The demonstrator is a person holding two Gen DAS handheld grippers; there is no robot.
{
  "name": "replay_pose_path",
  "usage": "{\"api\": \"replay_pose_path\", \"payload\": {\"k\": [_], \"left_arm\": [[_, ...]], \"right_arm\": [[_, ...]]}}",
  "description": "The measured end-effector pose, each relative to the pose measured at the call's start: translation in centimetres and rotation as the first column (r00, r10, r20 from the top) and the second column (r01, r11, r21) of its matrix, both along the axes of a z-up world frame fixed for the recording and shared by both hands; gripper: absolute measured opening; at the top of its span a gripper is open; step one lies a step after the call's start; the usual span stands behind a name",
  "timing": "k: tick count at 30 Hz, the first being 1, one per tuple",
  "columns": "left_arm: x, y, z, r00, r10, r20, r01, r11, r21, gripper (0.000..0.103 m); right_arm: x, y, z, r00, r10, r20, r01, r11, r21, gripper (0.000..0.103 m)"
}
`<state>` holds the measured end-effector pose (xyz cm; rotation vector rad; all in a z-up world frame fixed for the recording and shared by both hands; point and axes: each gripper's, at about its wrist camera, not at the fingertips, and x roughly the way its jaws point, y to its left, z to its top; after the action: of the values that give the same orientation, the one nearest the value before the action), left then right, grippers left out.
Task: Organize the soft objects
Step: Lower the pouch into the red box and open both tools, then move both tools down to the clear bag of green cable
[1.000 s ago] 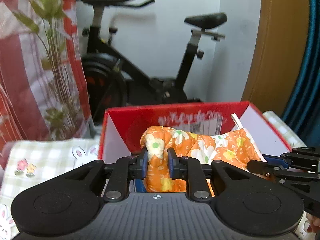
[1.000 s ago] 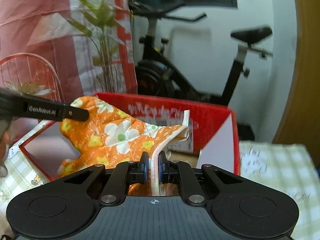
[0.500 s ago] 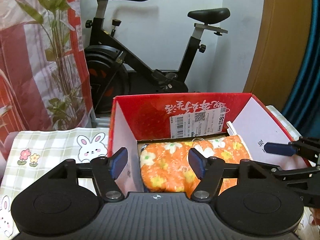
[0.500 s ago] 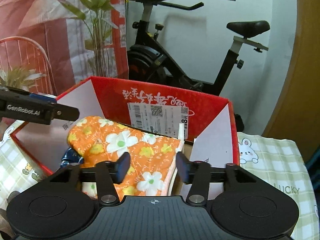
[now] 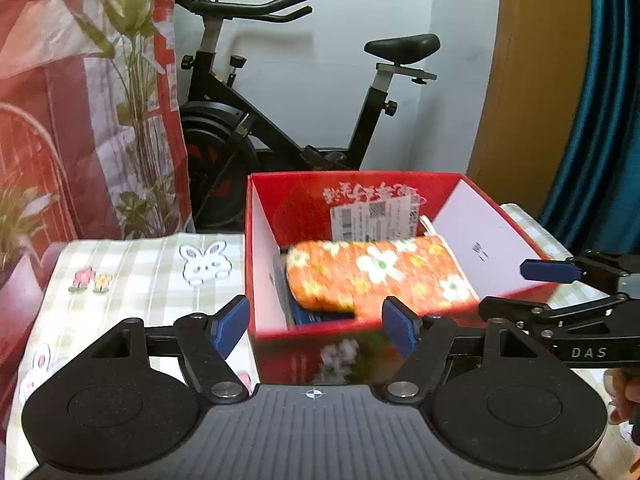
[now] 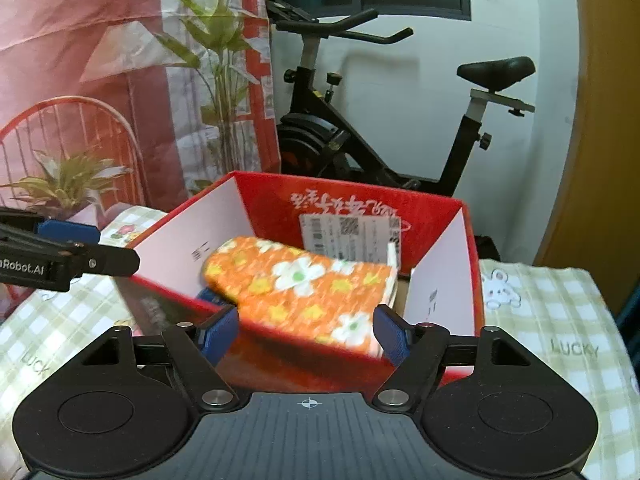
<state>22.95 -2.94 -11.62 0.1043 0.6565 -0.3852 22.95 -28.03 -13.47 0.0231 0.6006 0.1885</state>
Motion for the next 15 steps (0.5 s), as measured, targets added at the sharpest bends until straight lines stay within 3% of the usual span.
{"api": "replay_pose_path", "payload": {"k": [15], "left_arm": [[-10.1, 1.9, -2.7, 0.997, -0.051, -0.061, 0.05, 0.998, -0.024, 0.074]], "right_arm": [[-9.7, 1.7, -1.1, 0.998, 0.054, -0.01, -0.054, 0.997, 0.047, 0.071]]}}
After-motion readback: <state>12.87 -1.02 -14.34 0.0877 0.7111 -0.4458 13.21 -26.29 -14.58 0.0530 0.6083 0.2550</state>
